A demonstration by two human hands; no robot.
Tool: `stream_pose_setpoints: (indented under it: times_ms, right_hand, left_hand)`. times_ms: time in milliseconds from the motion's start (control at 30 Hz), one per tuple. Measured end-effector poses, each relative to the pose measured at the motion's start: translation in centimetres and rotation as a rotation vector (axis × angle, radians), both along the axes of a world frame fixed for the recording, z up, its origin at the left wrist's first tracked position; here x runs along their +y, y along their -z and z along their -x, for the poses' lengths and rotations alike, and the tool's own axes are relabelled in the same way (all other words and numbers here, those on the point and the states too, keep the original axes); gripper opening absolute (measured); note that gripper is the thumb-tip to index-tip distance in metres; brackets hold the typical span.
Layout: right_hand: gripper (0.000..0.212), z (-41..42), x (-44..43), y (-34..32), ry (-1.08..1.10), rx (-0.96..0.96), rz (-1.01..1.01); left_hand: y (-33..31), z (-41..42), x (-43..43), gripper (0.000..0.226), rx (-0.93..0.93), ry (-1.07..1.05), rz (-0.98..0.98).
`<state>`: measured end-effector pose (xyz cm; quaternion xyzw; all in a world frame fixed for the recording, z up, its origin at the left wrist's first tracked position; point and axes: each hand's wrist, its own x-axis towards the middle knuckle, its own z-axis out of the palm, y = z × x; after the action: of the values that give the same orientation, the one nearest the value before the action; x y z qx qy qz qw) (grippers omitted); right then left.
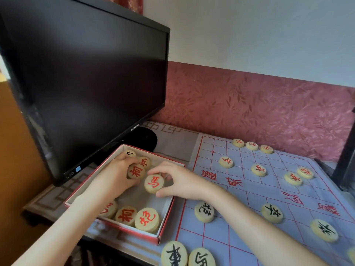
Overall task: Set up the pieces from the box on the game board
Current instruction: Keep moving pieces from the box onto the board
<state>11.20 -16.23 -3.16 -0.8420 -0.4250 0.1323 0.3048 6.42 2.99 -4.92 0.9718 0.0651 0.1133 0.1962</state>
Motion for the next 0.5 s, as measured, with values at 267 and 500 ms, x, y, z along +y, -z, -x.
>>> stream_pose_setpoints:
  times_ms: [267, 500]
  right_hand:
    - [0.053, -2.2, -3.6, -1.2, 0.178, 0.002, -0.079]
    - [0.051, -4.8, -6.2, -1.2, 0.286, -0.021, -0.088]
  left_hand:
    - [-1.2, -0.9, -2.8, 0.052, -0.213, 0.128, 0.129]
    - [-1.7, -3.2, -5.2, 0.051, -0.177, 0.184, 0.268]
